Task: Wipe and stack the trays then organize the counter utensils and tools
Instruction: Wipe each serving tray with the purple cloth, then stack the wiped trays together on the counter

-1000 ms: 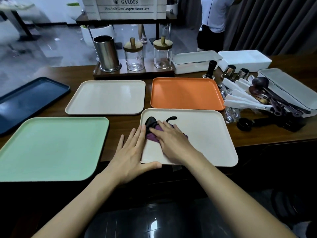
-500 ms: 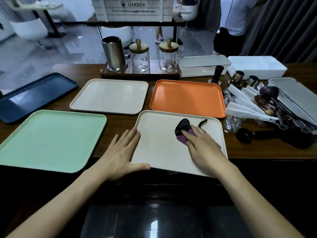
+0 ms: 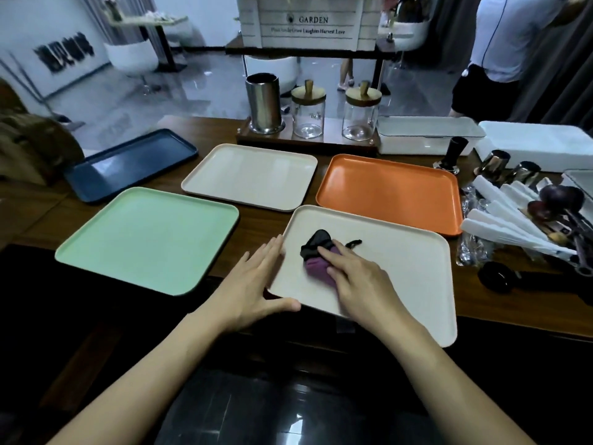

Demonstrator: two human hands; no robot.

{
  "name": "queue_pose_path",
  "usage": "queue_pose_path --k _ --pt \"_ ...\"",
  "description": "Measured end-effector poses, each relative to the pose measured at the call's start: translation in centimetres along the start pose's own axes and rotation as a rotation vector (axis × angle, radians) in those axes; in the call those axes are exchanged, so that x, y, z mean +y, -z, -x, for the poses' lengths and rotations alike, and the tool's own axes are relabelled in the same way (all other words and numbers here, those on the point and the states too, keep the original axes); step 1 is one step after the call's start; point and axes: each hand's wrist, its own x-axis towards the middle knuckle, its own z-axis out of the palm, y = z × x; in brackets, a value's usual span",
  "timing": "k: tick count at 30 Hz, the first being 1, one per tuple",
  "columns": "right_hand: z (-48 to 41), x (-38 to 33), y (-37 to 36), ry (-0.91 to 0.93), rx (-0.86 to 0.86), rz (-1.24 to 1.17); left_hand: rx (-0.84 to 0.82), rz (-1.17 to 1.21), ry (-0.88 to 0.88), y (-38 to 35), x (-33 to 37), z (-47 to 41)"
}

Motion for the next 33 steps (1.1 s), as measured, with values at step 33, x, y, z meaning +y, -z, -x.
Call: queue_pose_path --k 33 --pt "-15.6 -19.2 -8.3 -0.024 -0.025 0.176 0.163 0.361 0.029 13.6 -19.6 -2.0"
